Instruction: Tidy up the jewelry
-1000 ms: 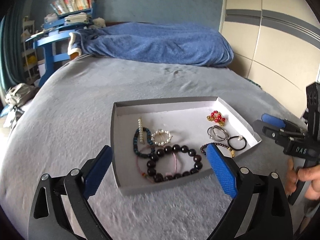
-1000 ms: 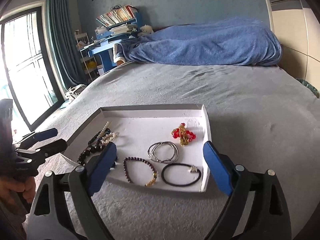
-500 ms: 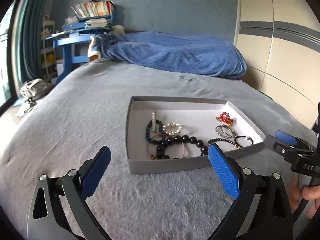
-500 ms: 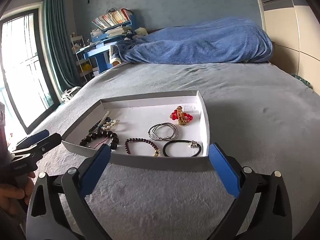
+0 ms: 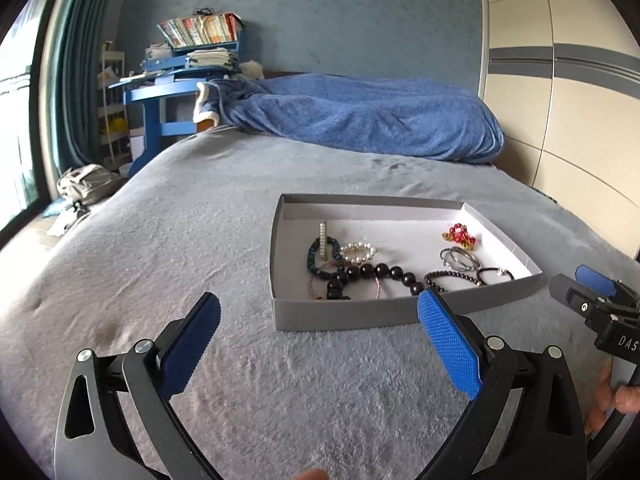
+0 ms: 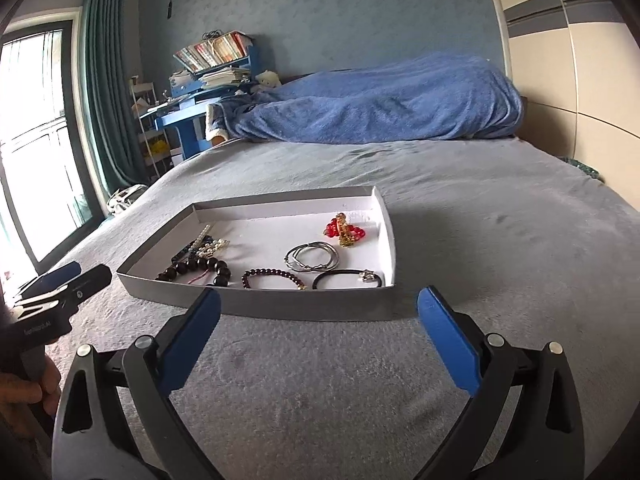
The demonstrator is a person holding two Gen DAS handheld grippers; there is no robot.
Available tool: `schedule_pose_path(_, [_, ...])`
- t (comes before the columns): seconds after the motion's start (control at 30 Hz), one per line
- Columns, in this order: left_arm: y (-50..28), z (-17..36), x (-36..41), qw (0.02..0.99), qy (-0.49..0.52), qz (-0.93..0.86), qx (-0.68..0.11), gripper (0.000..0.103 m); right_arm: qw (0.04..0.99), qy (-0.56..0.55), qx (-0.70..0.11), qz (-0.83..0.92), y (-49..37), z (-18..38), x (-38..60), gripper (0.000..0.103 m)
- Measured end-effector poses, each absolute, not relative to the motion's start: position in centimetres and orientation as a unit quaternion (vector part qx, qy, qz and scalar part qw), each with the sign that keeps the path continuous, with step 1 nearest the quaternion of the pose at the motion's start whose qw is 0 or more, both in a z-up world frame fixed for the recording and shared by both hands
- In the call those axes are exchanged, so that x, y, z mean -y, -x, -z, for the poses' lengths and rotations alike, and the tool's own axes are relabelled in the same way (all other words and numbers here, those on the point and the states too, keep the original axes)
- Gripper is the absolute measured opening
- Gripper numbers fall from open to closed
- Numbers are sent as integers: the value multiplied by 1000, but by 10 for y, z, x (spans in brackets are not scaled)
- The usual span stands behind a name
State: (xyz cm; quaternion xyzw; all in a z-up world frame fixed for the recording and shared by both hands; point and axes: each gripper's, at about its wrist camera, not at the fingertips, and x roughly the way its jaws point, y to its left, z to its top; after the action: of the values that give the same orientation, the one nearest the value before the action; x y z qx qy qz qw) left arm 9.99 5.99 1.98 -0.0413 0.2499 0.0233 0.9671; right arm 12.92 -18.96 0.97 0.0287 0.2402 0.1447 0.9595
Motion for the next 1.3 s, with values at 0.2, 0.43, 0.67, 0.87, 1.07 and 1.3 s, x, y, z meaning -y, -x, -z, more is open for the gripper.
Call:
schedule_pose_path(0.2, [-94,-22,-55,969,31,-24,-242,98,961,-23,-237,-138,-127,-10,188,97])
schedule_pose_path(0.43, [-93,-23,-52,970,24,-27,-242,98,961,-20,-239,-139,-128,-10,186,97])
schedule_pose_path(0.67, [-94,-21,-52,969,24,-29,-245,98,961,-18,-238,-140,-128,-9,185,97])
schedule_pose_path(0.87, [-94,-21,-53,968,24,-31,-246,98,961,-17,-239,-140,-129,-8,183,97])
schedule_pose_path(1.07, [-95,-20,-54,968,22,-30,-247,98,961,-17,-238,-140,-129,-8,183,97])
schedule_pose_path(1.3, [-95,-20,-53,968,22,-30,-247,98,961,-15,-239,-140,-129,-8,181,97])
